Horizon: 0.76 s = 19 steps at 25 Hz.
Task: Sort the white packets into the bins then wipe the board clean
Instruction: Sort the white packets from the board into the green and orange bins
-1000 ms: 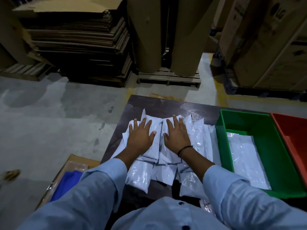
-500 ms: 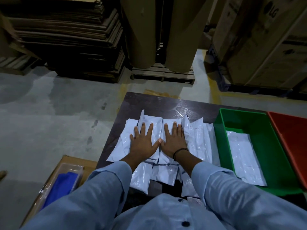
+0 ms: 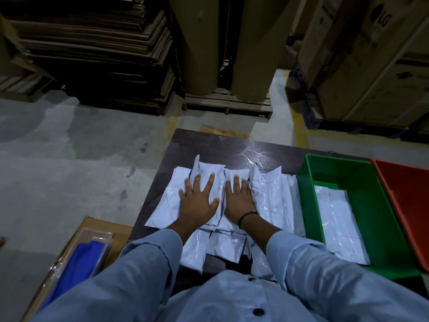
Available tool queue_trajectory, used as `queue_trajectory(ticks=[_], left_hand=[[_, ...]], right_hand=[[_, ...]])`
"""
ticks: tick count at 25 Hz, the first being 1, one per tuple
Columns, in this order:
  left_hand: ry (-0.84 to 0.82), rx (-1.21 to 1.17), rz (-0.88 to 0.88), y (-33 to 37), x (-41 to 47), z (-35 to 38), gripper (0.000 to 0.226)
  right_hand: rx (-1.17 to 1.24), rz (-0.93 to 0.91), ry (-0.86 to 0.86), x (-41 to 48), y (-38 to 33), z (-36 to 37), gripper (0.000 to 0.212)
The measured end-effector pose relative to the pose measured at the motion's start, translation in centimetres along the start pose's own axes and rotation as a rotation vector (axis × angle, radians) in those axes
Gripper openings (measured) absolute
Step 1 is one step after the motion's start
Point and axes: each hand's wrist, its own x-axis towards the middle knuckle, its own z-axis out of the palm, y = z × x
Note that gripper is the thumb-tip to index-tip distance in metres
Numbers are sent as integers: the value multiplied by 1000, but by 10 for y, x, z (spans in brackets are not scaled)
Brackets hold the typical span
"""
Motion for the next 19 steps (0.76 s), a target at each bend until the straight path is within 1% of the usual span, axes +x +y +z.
queue_trajectory(ticks=[2, 3, 5, 7, 9, 12, 14, 16, 17, 19], left_hand=[[30, 32, -8, 2, -2, 0, 78], [86, 85, -2, 4, -4, 0, 77], [206, 225, 74, 7, -7, 1, 76], [246, 275, 181, 8, -6, 4, 76], [214, 215, 185, 8, -5, 4, 77], [138, 132, 110, 10, -4, 6, 70], [79, 130, 88, 8, 1, 7, 68], [29, 179, 103, 6, 9, 7, 68], [28, 186, 109, 8, 11, 4, 66], [95, 154, 114, 19, 12, -5, 61]], right_hand=[[6, -17, 0, -1, 2, 0, 80], [15, -26, 2, -1, 3, -2, 80], [49, -33, 21, -1, 4, -9, 80], [80, -44, 73, 1, 6, -18, 80], [103, -62, 147, 3, 9, -25, 81], [100, -92, 228, 6, 17, -38, 84], [111, -107, 250, 7, 21, -48, 84], [125, -118, 278, 5, 26, -54, 85], [133, -130, 285, 3, 28, -57, 85], [142, -155, 291, -1, 33, -62, 85]])
